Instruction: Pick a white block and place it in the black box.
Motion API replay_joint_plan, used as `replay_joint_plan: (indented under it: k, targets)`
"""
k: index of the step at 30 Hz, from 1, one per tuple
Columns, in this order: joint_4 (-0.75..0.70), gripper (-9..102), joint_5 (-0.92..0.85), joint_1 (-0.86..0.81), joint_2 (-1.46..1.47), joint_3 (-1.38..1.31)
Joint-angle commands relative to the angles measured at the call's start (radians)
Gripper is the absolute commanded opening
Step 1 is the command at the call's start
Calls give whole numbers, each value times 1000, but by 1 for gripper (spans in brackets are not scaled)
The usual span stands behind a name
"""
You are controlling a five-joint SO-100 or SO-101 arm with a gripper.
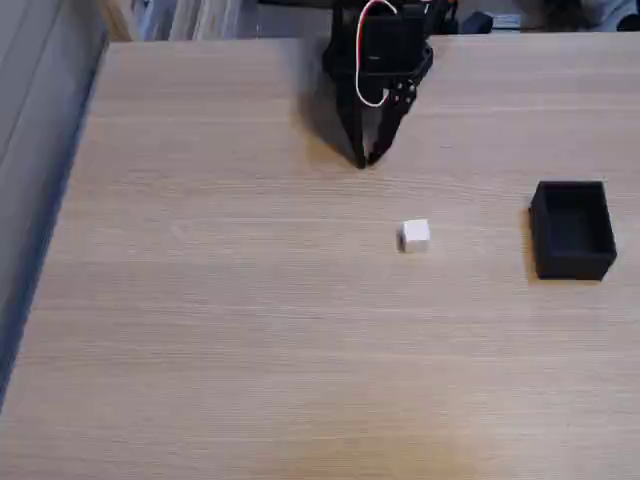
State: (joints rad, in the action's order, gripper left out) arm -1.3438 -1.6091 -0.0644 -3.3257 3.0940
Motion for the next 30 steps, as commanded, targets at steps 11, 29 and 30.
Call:
replay_joint_plan:
  k: [11, 29, 30]
  targets:
    - [-5, 0, 9, 75, -6, 14]
    - [-5, 0, 5, 20, -6, 14]
    - [-5, 0, 5, 20, -6, 14]
